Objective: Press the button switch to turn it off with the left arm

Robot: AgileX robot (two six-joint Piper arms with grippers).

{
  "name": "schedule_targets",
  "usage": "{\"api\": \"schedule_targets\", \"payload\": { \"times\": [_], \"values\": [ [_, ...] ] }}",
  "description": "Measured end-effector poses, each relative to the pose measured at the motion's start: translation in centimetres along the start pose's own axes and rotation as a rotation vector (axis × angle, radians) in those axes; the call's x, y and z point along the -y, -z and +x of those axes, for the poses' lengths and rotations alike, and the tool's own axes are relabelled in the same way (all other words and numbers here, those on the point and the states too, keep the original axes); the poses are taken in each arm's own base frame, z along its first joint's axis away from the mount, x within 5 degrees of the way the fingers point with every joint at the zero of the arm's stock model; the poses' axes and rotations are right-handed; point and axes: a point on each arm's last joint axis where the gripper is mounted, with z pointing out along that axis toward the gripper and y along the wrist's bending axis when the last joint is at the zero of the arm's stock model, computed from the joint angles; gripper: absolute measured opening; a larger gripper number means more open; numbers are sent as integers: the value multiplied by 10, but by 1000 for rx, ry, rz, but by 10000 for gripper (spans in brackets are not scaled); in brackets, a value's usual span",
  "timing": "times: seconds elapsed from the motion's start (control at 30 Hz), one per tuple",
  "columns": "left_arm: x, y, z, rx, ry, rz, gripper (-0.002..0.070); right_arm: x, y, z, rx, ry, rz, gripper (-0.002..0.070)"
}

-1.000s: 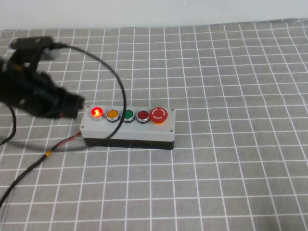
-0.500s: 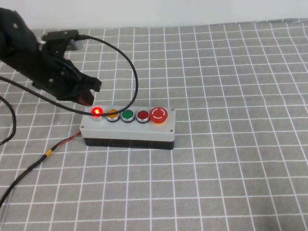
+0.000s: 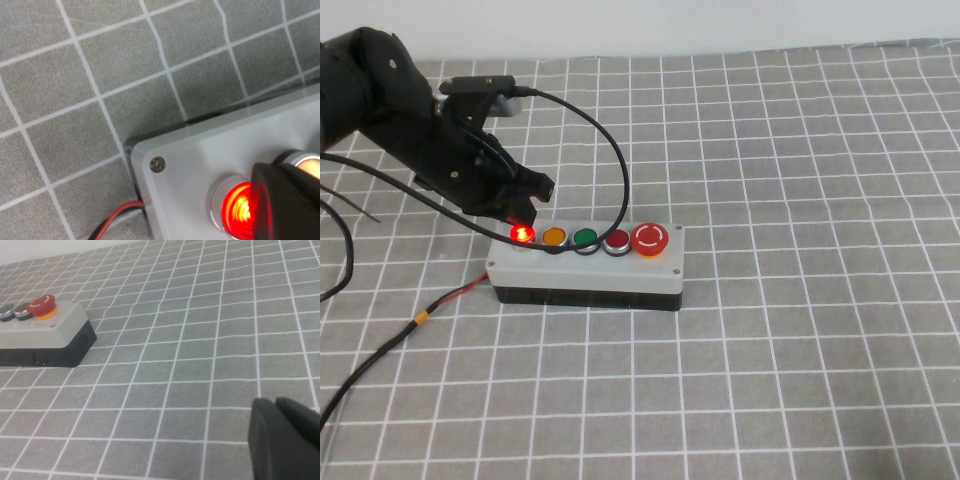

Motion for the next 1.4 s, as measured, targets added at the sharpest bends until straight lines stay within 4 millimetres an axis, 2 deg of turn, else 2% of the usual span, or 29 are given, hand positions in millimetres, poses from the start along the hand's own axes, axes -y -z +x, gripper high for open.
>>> {"api": "schedule_targets", "payload": {
  "times": [0.87,0.97,1.03,1.13,1.23,1.33,1.4],
  "values": [
    [-2,-4,0,-24,13,-3,-3,0,0,0,0,0,0,-18],
    [-1,1,-2,-4,5,-12,-3,0,0,0,0,0,0,-18],
    [0,10,-1,14,-13,-30,-3,0,0,0,0,0,0,-18],
    [6,34,2,62,-40,-55,-3,0,0,0,0,0,0,-18],
    [19,71,12,170,-67,-85,-3,0,0,0,0,0,0,-18],
    [36,113,35,312,-91,-123,-3,0,0,0,0,0,0,-18],
    [46,134,57,396,-96,-142,-3,0,0,0,0,0,0,-18]
  ]
}}
